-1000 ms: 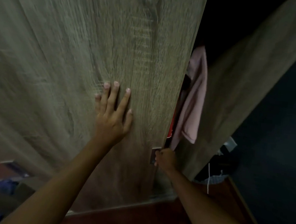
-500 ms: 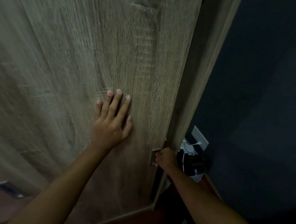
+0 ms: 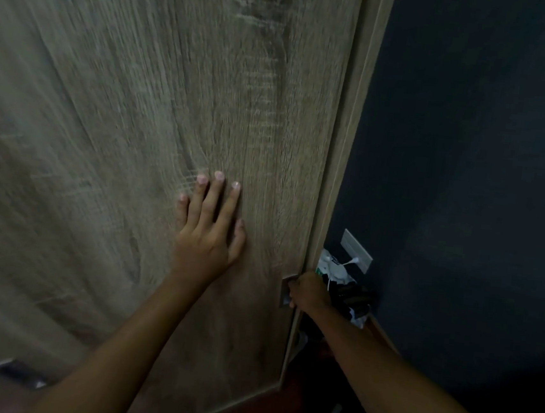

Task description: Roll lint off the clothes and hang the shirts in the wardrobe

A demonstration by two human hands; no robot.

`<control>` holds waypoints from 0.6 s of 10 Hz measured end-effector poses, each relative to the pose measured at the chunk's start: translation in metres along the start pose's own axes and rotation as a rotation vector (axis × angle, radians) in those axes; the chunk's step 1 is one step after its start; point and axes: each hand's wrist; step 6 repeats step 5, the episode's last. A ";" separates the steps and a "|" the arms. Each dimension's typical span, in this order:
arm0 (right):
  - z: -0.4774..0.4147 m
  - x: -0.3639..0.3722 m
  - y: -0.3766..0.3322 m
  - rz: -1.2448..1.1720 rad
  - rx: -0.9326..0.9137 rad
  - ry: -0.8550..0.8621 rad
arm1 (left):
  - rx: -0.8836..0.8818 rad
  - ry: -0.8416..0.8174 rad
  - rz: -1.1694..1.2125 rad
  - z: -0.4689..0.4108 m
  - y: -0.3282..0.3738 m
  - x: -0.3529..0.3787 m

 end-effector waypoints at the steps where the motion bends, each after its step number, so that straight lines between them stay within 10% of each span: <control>1: 0.002 -0.001 -0.002 -0.016 0.021 0.011 | -0.008 -0.030 0.018 0.000 0.001 -0.001; 6: 0.053 -0.101 -0.002 0.190 -0.066 -0.066 | -0.006 -0.154 0.437 -0.025 0.054 -0.016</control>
Point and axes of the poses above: each hand's wrist, its own z-axis away from the middle knuckle, its own x-axis out of the palm, y = z × x, and after that the axes turned 3 degrees about -z, right-handed
